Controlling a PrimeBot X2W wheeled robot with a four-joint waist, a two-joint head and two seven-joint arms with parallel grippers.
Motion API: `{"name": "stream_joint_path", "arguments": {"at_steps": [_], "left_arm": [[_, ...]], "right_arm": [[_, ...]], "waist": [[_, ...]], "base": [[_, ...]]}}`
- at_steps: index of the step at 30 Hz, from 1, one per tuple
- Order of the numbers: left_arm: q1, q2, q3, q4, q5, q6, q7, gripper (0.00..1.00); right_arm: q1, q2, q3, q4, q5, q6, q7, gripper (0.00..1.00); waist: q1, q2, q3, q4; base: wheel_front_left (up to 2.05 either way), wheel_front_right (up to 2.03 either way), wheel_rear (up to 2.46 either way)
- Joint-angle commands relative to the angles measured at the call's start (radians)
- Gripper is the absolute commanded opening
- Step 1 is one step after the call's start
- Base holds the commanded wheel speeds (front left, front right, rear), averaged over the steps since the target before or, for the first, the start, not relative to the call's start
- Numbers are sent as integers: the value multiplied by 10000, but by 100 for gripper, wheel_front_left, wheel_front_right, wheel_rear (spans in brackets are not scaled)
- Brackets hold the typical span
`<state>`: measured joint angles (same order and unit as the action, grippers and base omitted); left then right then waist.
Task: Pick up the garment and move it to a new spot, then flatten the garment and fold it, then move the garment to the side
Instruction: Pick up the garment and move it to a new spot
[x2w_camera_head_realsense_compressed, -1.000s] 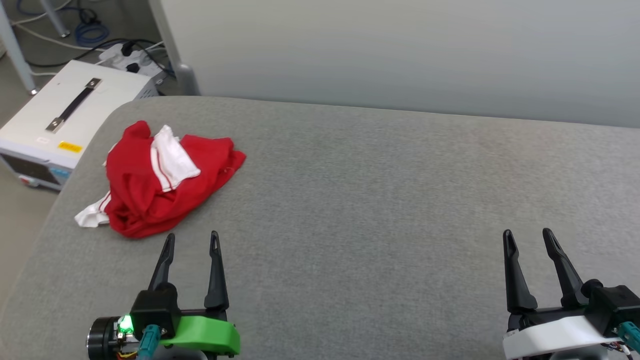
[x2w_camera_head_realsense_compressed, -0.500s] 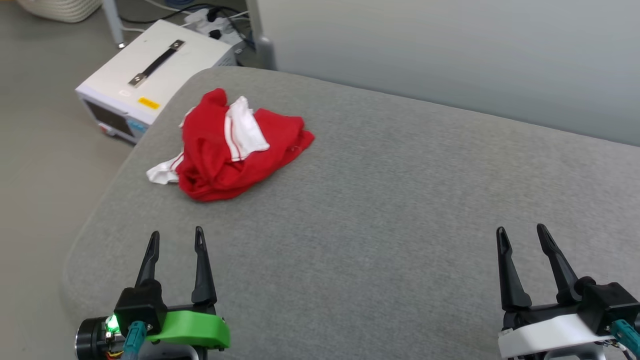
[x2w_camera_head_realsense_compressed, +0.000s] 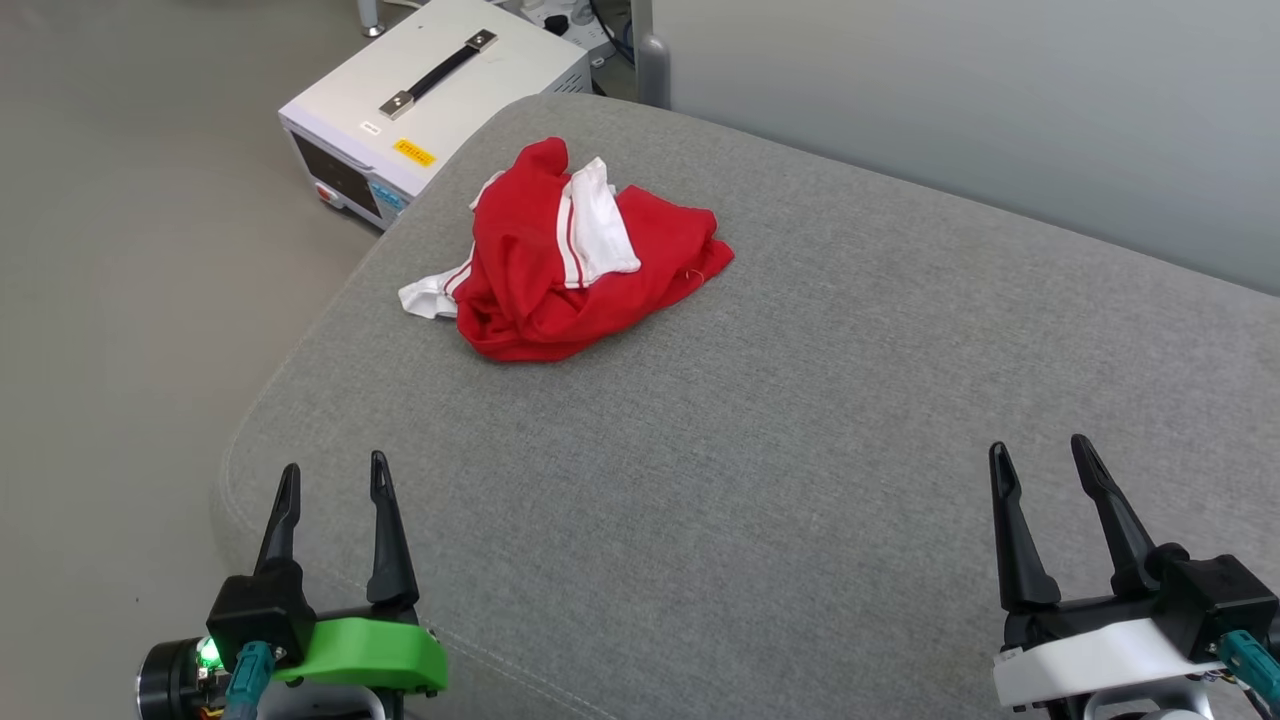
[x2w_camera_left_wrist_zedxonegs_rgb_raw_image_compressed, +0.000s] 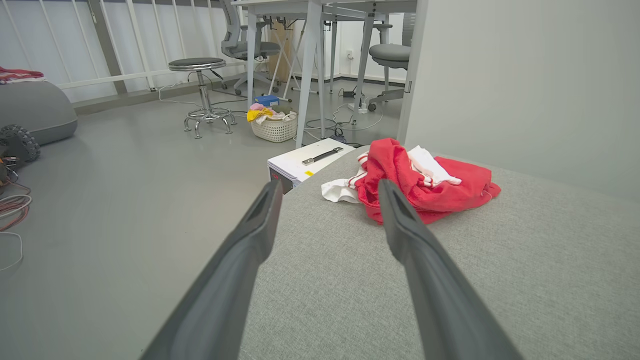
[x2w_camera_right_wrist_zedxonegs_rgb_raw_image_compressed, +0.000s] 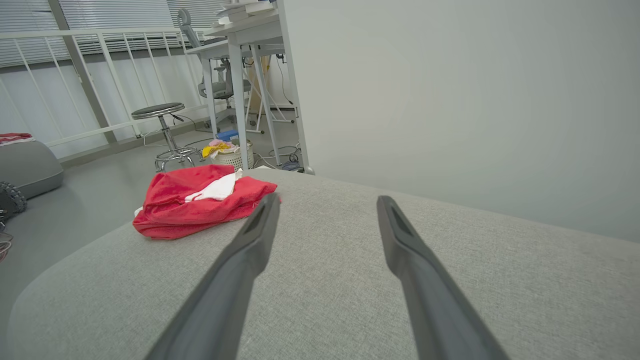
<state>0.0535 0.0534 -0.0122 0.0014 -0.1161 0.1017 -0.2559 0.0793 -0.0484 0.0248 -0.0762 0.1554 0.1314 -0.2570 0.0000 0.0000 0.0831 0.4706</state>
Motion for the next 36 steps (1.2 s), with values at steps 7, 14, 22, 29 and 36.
{"name": "stream_joint_path", "arguments": {"at_steps": [7, 14, 22, 29, 36], "left_arm": [[-303, -32, 85, 65, -137, -42, -59, 100], [-1571, 115, 633, 156, 169, -800, -59, 100], [-4304, 705, 1659, 512, 126, -1535, -59, 100], [-6616, 1431, 2165, 1452, -168, -2060, -59, 100], [-8667, 2552, 1480, 3606, -619, -2300, -1, 100]], "right_arm": [[-219, -18, 59, -68, -126, -7, -47, 100], [-579, -18, 118, -185, -347, -7, -47, 100], [-1316, -18, 164, -491, -861, -7, -47, 100], [-1835, -18, 132, -883, -1224, -7, -47, 100], [-2221, -19, 115, -1135, -1412, -7, -47, 100]], "waist": [[0, 0, 207, 15], [0, 0, 728, -463], [0, 0, 1959, -1231], [0, 0, 2993, -1749], [0, 0, 3603, -1981]], "base": [[0, 0, 0], [0, 0, 0], [0, 0, 0], [0, 0, 0], [0, 0, 0]]}}
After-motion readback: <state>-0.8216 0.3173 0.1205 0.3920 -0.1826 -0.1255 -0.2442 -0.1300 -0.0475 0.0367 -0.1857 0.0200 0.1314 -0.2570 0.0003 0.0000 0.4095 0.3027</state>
